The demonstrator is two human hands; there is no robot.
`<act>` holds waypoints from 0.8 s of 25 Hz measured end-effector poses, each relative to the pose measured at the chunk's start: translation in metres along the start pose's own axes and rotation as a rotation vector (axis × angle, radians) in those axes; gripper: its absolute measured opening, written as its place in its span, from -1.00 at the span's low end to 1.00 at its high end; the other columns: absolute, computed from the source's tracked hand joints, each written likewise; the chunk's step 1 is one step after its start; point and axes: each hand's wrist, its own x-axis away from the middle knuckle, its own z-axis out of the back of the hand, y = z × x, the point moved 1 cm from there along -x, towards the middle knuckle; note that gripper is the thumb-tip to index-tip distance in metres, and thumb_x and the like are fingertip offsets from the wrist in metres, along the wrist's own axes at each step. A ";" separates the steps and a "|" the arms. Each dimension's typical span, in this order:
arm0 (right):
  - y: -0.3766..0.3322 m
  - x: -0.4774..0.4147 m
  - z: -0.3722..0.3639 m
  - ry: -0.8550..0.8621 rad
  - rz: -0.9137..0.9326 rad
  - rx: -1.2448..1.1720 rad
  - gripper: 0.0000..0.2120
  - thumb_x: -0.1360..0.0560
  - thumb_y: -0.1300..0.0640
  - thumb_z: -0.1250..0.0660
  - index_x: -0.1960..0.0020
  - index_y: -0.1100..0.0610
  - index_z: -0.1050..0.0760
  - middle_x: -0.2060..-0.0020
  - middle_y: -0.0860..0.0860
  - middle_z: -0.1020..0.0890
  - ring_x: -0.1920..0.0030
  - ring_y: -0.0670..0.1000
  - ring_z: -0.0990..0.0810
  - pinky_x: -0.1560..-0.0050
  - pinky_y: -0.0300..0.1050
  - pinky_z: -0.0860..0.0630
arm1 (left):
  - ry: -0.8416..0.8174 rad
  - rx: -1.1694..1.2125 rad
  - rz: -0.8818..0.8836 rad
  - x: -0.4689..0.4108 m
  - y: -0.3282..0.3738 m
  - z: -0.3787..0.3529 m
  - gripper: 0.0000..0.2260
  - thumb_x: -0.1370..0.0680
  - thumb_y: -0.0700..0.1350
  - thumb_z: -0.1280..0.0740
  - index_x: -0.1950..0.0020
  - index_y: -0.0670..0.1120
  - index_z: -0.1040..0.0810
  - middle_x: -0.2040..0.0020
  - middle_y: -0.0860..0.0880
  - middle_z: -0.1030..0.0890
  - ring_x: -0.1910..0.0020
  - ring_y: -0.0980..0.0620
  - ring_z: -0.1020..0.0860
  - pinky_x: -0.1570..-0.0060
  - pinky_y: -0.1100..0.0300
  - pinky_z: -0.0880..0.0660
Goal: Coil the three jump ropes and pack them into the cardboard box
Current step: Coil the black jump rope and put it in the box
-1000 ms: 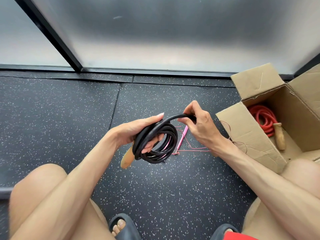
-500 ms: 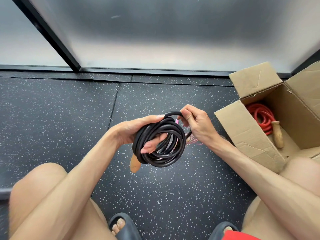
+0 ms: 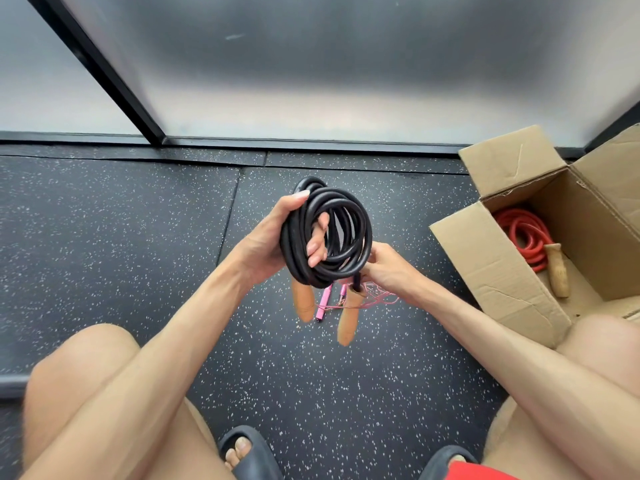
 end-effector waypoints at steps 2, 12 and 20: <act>0.002 0.000 -0.001 0.016 -0.017 0.112 -0.83 -0.59 0.12 -0.35 -0.11 0.20 -0.50 0.18 0.11 -0.74 0.09 0.12 -0.72 0.01 0.01 -0.57 | 0.122 -0.045 -0.032 -0.002 -0.002 -0.002 -0.59 -0.63 0.15 -0.10 0.06 -0.17 -0.49 0.44 -0.09 -0.49 0.47 -0.09 -0.47 0.22 0.04 -0.41; 0.021 -0.002 0.004 0.029 -0.152 0.431 -0.64 -0.43 -0.02 -0.44 -0.15 0.06 -0.42 0.04 0.07 -0.68 0.06 0.07 -0.66 -0.04 0.03 -0.57 | 0.303 -0.143 -0.083 -0.010 -0.011 -0.023 -0.61 -0.63 0.11 -0.18 0.04 -0.23 -0.51 0.45 -0.15 -0.52 0.50 -0.11 -0.51 0.35 0.08 -0.41; 0.029 0.008 0.008 0.286 0.113 0.707 -0.93 -0.54 0.20 -0.36 0.03 0.14 -0.48 0.10 0.03 -0.56 0.04 0.05 -0.54 0.03 -0.05 -0.45 | 0.228 0.271 -0.107 -0.012 0.004 -0.016 -0.55 -0.60 0.19 -0.09 0.15 -0.18 -0.48 0.54 -0.03 -0.40 0.57 0.00 -0.39 0.27 0.10 -0.41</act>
